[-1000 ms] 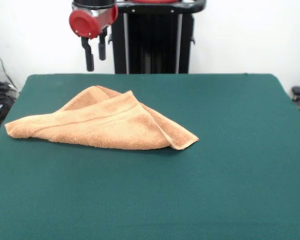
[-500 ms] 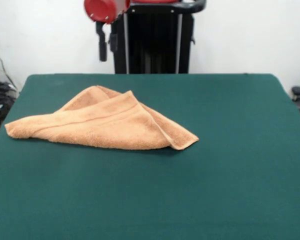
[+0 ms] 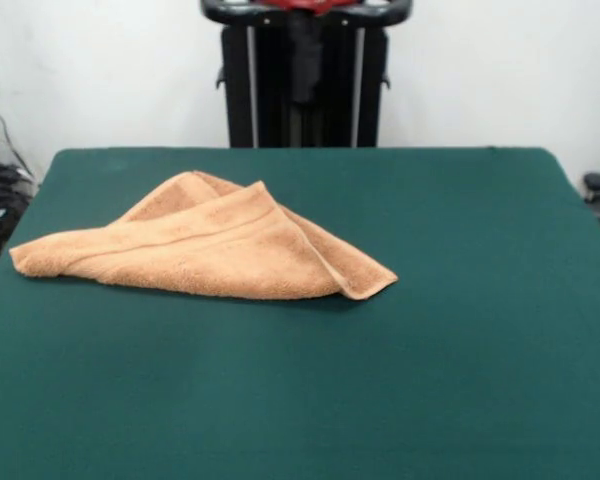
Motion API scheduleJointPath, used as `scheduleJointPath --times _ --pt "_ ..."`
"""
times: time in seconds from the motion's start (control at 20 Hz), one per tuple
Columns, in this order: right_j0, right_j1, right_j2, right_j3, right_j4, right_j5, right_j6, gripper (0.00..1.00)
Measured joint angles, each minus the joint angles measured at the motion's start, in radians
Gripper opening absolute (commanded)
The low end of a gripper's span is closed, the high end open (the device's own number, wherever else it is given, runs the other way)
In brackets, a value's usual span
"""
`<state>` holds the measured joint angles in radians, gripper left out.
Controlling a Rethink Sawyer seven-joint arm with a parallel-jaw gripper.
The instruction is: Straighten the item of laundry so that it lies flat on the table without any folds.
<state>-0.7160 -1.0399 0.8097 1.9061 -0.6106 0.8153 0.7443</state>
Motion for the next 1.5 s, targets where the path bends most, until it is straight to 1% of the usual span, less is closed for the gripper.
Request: scheduleJointPath --times 0.05,0.1,0.3,0.4,0.5,0.7,0.8,0.85,1.2,1.5 --pt "0.019 0.005 0.004 -0.003 0.001 -0.005 0.0 1.0" --pt "0.019 0.007 0.008 0.001 0.002 -0.014 0.0 1.0" --pt "-0.028 0.026 0.009 0.016 0.0 -0.067 0.0 1.0" --pt "-0.09 0.046 0.007 0.028 -0.009 -0.108 0.0 1.0" --pt "-0.119 0.056 0.004 0.031 -0.02 -0.123 0.0 1.0" --pt "-0.207 0.094 -0.009 0.031 -0.074 -0.149 0.0 1.0" --pt "-0.229 0.109 -0.013 0.031 -0.098 -0.149 0.0 1.0" --pt "-0.245 0.129 -0.014 0.031 -0.124 -0.149 0.0 1.0" --pt "-0.251 0.192 -0.014 0.032 -0.174 -0.149 0.0 1.0" --pt "-0.242 0.225 -0.014 0.033 -0.179 -0.149 0.0 1.0"
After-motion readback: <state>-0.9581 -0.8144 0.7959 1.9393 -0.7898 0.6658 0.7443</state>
